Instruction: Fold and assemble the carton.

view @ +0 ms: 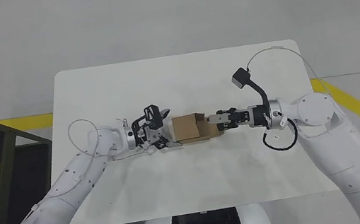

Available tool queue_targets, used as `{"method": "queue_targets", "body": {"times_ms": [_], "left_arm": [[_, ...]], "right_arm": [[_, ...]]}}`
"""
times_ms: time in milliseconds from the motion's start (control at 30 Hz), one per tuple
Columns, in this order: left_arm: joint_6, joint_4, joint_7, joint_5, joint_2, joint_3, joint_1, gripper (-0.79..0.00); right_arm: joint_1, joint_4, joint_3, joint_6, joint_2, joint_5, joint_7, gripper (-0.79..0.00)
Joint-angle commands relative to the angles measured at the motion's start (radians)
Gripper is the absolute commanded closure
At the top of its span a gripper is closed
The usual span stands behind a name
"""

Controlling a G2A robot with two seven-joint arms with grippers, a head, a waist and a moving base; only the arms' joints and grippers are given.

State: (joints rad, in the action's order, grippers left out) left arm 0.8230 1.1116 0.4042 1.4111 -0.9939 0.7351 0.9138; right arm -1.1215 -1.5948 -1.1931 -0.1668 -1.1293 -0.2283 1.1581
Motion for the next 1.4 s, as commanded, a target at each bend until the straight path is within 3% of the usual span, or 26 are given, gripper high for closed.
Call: {"method": "queue_targets", "body": {"times_ms": [0,467,500,567,600,1033,1367], "left_arm": [[0.012,0.005,0.0,0.01,0.0,0.001,0.0,-0.785],[0.061,-0.001,0.052,0.079,-0.009,-0.004,-0.021,-0.785],[0.062,-0.003,0.055,0.081,-0.011,-0.004,-0.024,-0.785],[0.064,-0.007,0.059,0.086,-0.013,-0.006,-0.028,-0.785],[0.064,-0.009,0.061,0.087,-0.015,-0.007,-0.029,-0.785],[0.066,-0.046,0.085,0.1,-0.03,-0.01,-0.045,-0.785],[0.071,-0.056,0.107,0.123,-0.029,0.006,-0.043,-0.785]], "right_arm": [[0.0,0.0,0.0,0.0,0.0,0.0,0.0,-0.785],[-0.014,-0.013,0.013,0.008,0.001,0.026,-0.022,-0.785],[-0.016,-0.013,0.017,0.01,0.002,0.036,-0.023,-0.437],[-0.019,-0.012,0.024,0.016,0.003,0.055,-0.028,-0.182],[-0.02,-0.011,0.028,0.019,0.003,0.066,-0.031,-0.009],[-0.076,-0.083,0.092,0.098,0.016,0.269,-0.07,0.0],[-0.076,-0.083,0.092,0.098,0.016,0.269,-0.07,0.0]]}}
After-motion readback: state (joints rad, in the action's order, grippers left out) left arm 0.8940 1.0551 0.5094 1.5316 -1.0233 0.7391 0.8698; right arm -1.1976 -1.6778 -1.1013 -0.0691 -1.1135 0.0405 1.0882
